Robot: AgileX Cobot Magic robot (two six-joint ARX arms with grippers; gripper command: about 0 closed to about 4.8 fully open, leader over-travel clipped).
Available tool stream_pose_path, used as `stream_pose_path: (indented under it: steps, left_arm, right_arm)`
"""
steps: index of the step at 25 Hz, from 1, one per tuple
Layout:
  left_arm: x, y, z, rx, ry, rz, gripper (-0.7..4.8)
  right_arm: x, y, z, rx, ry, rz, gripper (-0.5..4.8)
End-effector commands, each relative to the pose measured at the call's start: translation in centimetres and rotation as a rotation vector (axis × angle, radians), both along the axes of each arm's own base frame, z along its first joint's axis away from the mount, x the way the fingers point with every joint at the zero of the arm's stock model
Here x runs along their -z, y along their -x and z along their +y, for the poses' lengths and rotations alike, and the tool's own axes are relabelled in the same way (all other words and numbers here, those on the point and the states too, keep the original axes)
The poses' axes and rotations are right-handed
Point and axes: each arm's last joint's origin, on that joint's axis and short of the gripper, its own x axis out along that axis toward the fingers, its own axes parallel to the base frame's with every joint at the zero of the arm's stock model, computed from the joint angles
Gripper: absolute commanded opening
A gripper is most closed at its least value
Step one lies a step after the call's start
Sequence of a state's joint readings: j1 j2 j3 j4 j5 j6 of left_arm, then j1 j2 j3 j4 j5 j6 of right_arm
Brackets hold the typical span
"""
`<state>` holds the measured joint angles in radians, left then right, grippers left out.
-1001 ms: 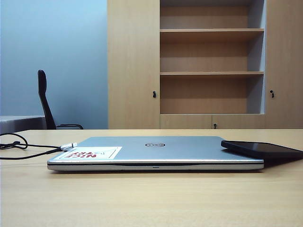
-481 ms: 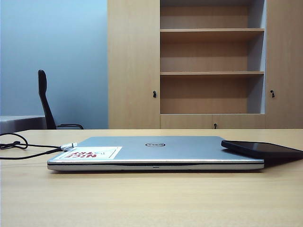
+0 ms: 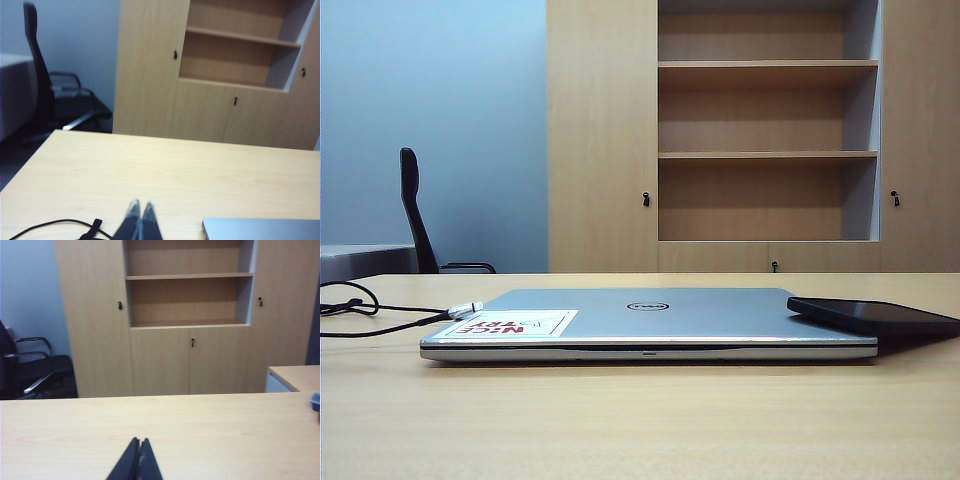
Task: Pick up the charging cable and the phone, plug the charging cable into the charging port on the phone, and finally place them back on the table.
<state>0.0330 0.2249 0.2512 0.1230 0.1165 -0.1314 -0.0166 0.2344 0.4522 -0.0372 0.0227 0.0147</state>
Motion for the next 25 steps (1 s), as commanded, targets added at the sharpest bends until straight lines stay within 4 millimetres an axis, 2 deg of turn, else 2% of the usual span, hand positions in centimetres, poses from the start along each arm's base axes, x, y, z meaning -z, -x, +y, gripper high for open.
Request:
stream_pose_path:
  steps: [1, 4, 7, 11, 13, 17, 20, 25]
  left_arm:
    - [-1.6, -1.2, -0.2, 0.020, 0.003, -0.008, -0.06]
    - [-2.3, -3.8, -1.4, 0.107, -0.039, 0.061, -0.06]
    - [-1.8, -5.3, -2.7, 0.173, -0.124, 0.102, -0.06]
    - [-0.3, -7.0, -3.9, 0.230, -0.178, 0.189, -0.06]
    - [1.4, -8.3, -4.4, 0.253, -0.205, 0.282, -0.06]
    - [2.7, -9.3, -4.6, 0.262, -0.295, 0.340, -0.06]
    - [3.8, -9.8, -4.8, 0.279, -0.433, 0.369, -0.06]
    - [5.5, -10.4, -4.9, 0.309, -0.540, 0.441, -0.06]
  right_arm:
    - [-1.6, -0.6, 0.3, -0.041, -0.003, -0.007, -0.02]
    - [-3.1, -2.0, 1.2, -0.121, -0.002, 0.027, -0.02]
    - [-3.7, -2.7, 2.0, -0.187, 0.004, 0.049, -0.02]
    - [-4.1, -3.1, 3.3, -0.280, 0.087, 0.059, -0.02]
    - [-3.9, -2.9, 4.5, -0.382, 0.094, 0.074, -0.02]
    - [-3.3, -2.4, 5.7, -0.490, 0.113, 0.130, -0.02]
    - [-2.8, -1.8, 6.8, -0.588, 0.134, 0.176, -0.02]
    - [-2.6, -1.3, 7.6, -0.660, 0.145, 0.185, -0.01]
